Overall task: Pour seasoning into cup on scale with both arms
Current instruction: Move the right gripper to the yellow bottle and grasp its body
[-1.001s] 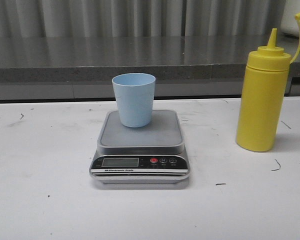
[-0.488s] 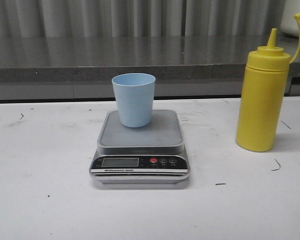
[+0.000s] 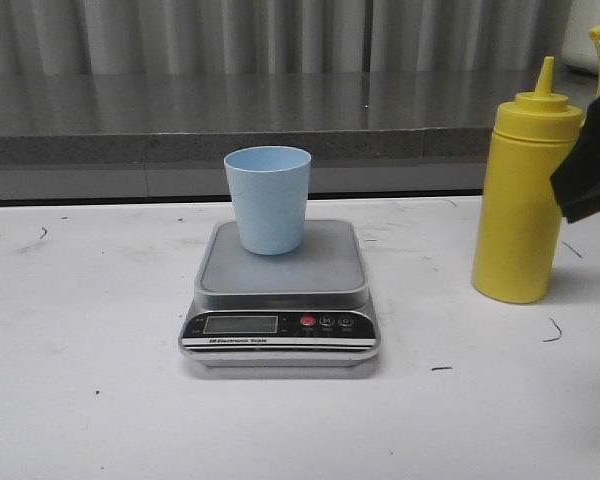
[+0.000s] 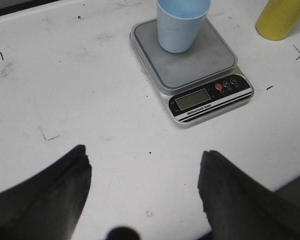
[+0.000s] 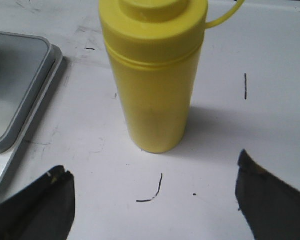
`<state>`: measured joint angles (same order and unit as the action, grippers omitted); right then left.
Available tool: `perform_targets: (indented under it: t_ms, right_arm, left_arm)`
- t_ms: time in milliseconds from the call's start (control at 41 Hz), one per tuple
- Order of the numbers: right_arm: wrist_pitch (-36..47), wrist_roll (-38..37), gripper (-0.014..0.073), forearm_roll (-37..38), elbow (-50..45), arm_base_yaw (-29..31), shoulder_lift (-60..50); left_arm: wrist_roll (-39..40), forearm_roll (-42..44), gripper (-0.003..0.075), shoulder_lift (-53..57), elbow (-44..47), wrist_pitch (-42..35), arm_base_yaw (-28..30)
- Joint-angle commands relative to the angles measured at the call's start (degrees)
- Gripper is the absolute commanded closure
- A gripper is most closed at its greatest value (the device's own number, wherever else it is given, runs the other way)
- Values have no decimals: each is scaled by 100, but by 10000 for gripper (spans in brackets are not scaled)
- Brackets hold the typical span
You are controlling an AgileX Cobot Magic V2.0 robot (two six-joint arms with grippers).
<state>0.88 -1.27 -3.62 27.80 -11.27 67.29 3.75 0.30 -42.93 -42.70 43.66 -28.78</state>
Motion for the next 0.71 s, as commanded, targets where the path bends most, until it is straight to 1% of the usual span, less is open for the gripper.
perform_targets:
  t_ms: [0, 98, 220, 366, 586, 684]
  right_arm:
    - [1711, 3, -70, -35, -260, -7, 172]
    - [2587, 3, -70, -35, -459, -7, 600]
    - [3384, -8, -70, -35, -477, -14, 1205]
    - [4538, -8, -70, -35, -477, -18, 2016]
    - [5709, -124, -70, -35, -429, -18, 2812]
    - [5971, -243, -70, -35, -285, -18, 3078]
  left_arm:
    - [-1, 1, 262, 19, -147, -374, -45]
    - [-1, 1, 262, 19, -147, -374, -45]
    - [-1, 1, 262, 19, -147, -374, -45]
    - [-1, 1, 262, 19, -147, -374, -45]
    - [-1, 1, 262, 19, -147, -374, -45]
    - [-1, 1, 262, 19, -147, -374, -45]
